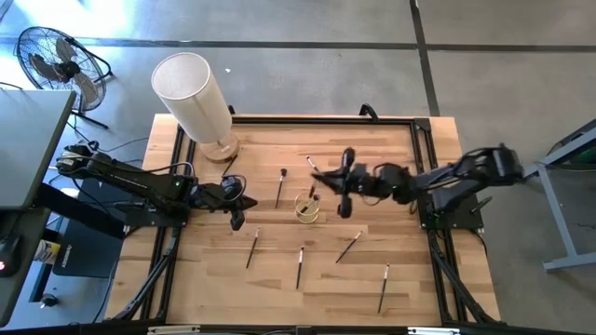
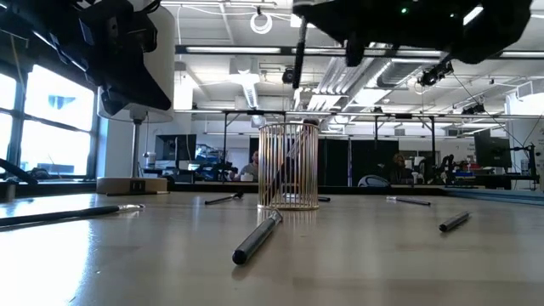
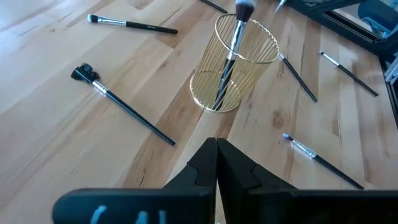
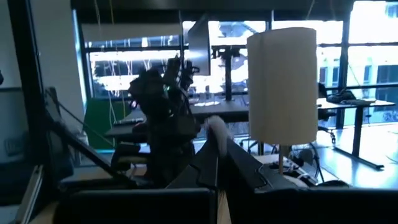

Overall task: Put items in baskets/containers
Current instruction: Put the powder brush into the wire organizer

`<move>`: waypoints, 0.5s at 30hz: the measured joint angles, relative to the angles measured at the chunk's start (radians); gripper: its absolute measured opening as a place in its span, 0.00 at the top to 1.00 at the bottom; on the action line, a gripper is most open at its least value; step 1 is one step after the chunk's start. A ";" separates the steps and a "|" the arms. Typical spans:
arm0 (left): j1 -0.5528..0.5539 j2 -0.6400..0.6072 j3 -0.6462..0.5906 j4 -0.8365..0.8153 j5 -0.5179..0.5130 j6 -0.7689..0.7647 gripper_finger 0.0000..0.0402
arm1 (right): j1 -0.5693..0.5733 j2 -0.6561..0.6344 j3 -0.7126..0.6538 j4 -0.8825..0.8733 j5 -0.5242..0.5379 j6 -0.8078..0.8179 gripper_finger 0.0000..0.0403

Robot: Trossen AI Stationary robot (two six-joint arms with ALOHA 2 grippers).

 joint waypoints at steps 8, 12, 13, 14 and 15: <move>0.000 0.000 0.000 0.000 0.010 0.000 1.00 | 0.026 0.161 0.022 -0.013 -0.008 0.020 0.99; 0.000 0.000 0.000 0.000 0.011 -0.002 1.00 | 0.032 0.181 0.023 -0.083 0.000 0.057 0.93; 0.000 0.000 0.000 0.000 0.011 -0.003 1.00 | 0.032 0.179 0.023 -0.107 0.006 0.060 0.90; 0.000 0.000 0.000 0.001 0.011 -0.003 1.00 | 0.033 0.173 0.023 -0.125 0.010 0.060 0.87; 0.000 0.000 0.000 0.000 0.011 -0.003 1.00 | 0.033 0.166 0.023 -0.138 0.010 0.061 0.85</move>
